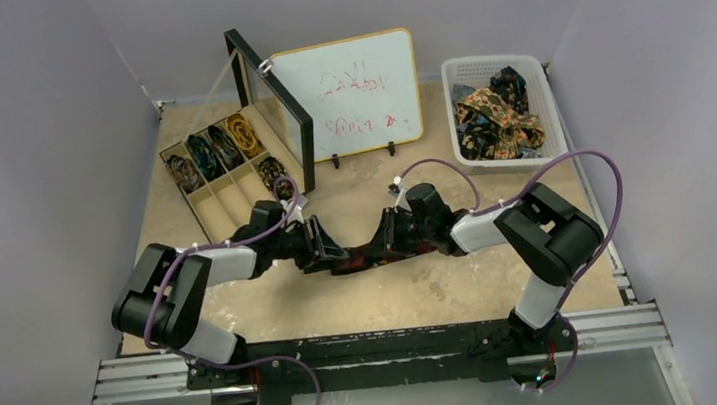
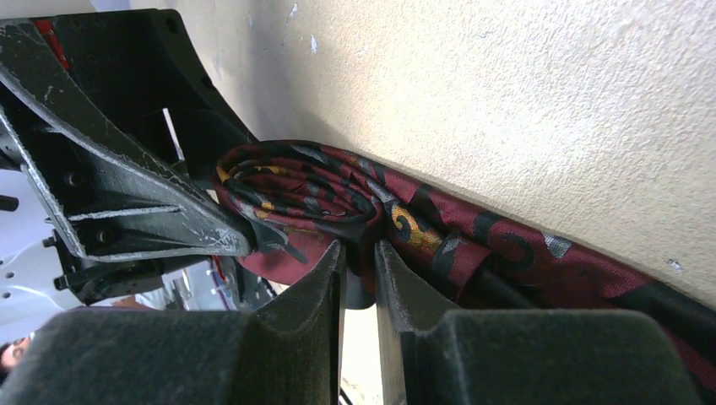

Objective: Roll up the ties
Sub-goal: Roll the tie at the center of the board.

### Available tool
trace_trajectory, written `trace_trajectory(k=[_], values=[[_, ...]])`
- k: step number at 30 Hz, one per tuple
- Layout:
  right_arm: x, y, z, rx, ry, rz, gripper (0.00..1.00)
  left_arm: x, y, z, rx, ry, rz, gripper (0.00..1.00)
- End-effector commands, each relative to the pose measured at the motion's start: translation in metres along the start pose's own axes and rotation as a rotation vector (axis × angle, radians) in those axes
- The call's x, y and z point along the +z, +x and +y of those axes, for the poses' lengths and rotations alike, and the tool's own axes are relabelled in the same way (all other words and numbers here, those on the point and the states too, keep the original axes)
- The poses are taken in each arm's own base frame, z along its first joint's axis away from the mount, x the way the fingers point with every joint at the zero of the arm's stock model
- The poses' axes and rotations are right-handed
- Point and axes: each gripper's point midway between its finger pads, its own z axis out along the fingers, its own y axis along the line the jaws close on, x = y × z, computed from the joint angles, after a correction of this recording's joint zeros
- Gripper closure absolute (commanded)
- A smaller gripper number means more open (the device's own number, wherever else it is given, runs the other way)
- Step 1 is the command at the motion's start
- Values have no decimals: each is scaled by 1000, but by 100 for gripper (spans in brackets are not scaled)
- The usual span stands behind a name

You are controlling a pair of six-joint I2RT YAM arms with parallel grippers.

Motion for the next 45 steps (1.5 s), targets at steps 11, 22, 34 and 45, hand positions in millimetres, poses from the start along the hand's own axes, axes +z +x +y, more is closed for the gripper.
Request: trace_trajectory(k=[11,22,34,45], values=[[3,-3,-4,1,24,-4,80,-19,-29,-15,249,-85,-81,35],[-13,-20,33,-178,-49,-34,48,-21,-35,-65,686,-44,-45,25],[-55,-59,106,-790,-200,-307,21,-81,-62,-48,308,-290,-357,27],[7,-23,95,-1395,-138,-6,7,-110,-55,-6,-1,-386,-423,26]])
